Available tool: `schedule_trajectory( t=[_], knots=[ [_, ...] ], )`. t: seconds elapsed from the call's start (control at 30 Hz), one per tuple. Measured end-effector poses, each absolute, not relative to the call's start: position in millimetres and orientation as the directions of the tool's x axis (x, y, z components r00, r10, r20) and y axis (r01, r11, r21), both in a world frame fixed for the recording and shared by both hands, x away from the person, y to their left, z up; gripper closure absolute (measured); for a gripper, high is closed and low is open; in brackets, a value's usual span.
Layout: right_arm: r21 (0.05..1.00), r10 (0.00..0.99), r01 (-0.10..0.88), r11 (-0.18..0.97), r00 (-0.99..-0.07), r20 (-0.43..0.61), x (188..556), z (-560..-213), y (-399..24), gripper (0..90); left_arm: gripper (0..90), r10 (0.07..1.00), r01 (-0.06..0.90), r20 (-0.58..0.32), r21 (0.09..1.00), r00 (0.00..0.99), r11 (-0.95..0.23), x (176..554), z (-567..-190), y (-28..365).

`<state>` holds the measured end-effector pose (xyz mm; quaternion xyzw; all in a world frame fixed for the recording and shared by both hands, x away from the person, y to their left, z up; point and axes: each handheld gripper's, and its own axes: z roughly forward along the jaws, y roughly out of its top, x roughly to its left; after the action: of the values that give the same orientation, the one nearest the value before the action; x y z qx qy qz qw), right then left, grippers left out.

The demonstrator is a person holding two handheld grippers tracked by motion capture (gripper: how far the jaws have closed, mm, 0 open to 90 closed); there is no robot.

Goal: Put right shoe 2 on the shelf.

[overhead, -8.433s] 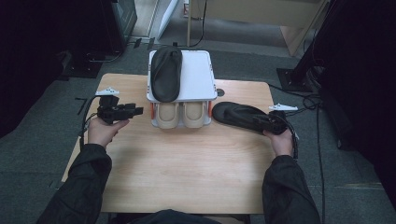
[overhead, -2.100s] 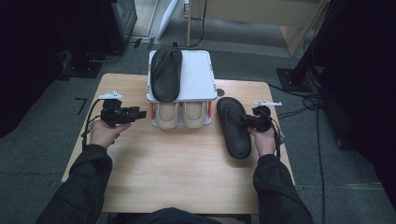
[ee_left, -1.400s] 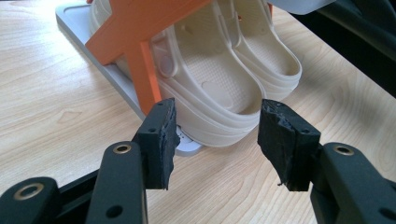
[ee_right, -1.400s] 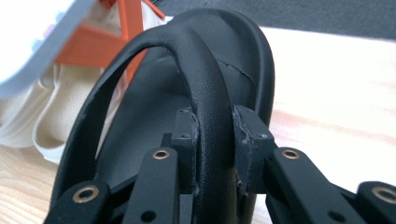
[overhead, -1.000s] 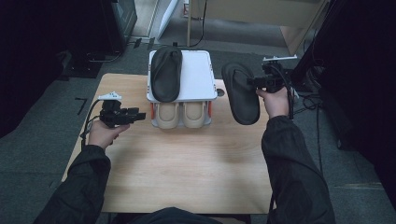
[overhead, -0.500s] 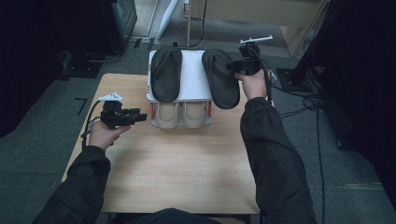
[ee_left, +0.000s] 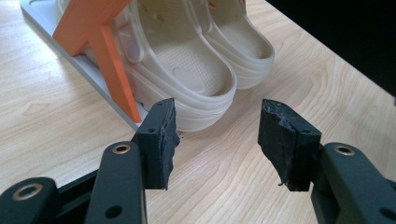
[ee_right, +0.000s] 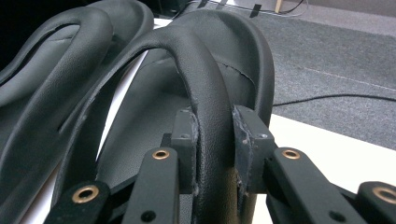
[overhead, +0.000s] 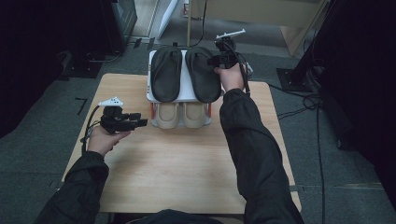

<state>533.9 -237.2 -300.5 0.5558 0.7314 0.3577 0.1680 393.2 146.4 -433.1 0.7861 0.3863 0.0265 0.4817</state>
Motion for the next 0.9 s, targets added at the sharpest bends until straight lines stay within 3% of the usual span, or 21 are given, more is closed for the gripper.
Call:
schedule_trajectory(
  t=[0.33, 0.5, 0.77, 0.83, 0.9],
  knots=[
    [0.709, 0.938, 0.698, 0.099, -0.303, 0.167, 542.4, -310.2, -228.6, 70.9, 47.3, 0.630, 0.583, -0.335, 0.778, 0.701, -0.235, 391.2, -434.2, 148.4],
    [0.753, 0.915, 0.640, 0.152, -0.379, 0.137, 536.9, -313.1, -236.3, 60.0, 47.3, 0.627, 0.589, -0.346, 0.776, 0.698, -0.227, 392.2, -435.1, 147.9],
    [0.790, 0.898, 0.593, 0.156, -0.417, 0.136, 522.5, -294.5, -254.7, 63.2, 47.3, 0.632, 0.589, -0.341, 0.775, 0.696, -0.230, 391.5, -434.8, 148.3],
    [0.779, 0.903, 0.583, 0.231, -0.426, 0.052, 517.4, -294.7, -263.8, 67.3, 47.3, 0.632, 0.585, -0.338, 0.777, 0.698, -0.231, 391.5, -434.7, 148.5],
    [0.775, 0.901, 0.581, 0.248, -0.432, 0.037, 516.5, -298.1, -266.5, 67.6, 47.3, 0.633, 0.586, -0.338, 0.777, 0.696, -0.229, 391.7, -434.6, 148.5]
  ],
)
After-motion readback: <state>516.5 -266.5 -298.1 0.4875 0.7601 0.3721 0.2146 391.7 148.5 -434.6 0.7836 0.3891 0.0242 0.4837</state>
